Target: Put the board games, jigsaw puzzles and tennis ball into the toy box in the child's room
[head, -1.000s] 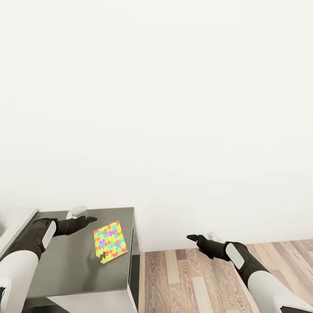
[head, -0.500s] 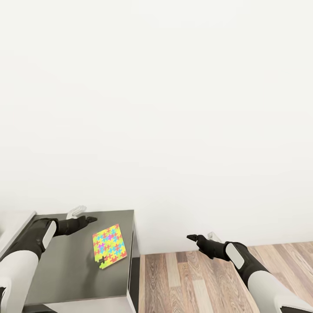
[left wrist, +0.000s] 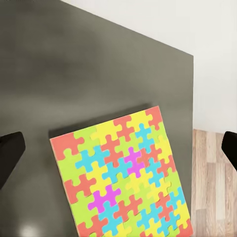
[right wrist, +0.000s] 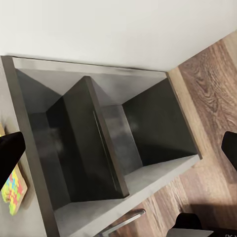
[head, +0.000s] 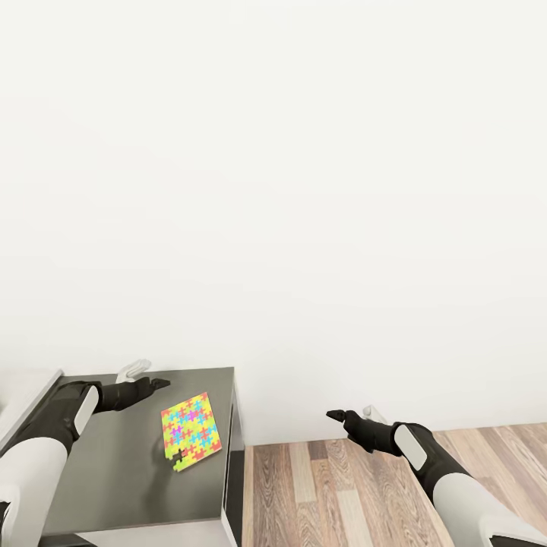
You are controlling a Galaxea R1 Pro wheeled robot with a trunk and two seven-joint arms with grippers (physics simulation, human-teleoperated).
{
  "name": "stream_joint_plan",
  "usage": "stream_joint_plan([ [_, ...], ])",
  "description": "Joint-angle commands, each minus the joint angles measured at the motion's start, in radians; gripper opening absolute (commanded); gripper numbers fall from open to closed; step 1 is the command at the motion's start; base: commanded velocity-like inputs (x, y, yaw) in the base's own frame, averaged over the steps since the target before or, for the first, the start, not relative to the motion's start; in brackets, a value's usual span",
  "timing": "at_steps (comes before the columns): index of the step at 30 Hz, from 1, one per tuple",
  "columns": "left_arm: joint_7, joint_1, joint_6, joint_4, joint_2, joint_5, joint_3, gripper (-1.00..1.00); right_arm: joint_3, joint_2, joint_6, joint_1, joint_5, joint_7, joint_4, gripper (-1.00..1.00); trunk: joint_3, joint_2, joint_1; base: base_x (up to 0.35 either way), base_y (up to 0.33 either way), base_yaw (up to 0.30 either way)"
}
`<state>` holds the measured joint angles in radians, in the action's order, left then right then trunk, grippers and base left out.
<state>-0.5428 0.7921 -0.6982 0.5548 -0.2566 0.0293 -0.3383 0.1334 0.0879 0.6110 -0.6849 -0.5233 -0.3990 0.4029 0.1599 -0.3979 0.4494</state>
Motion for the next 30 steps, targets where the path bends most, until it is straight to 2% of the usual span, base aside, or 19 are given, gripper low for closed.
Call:
stream_joint_plan([
  [1,-0.002,0.001,-0.008,0.0,0.0,0.003,-0.004,1.0,0.006,0.0,0.008,-0.001,-0.001,-0.001,0.001,1.0,0.002,-0.002,0.001,0.001,0.0,0.0],
  [9,-0.002,0.001,-0.009,0.0,0.0,0.003,-0.004,1.0,0.006,-0.001,0.009,-0.001,-0.001,-0.001,0.001,1.0,0.008,-0.002,0.001,0.0,0.0,0.0],
  [30,-0.002,0.001,-0.008,0.0,0.005,0.002,-0.004,1.0,0.006,-0.001,0.009,-0.001,-0.001,-0.001,0.001,1.0,0.041,-0.002,0.001,0.0,0.0,0.0],
])
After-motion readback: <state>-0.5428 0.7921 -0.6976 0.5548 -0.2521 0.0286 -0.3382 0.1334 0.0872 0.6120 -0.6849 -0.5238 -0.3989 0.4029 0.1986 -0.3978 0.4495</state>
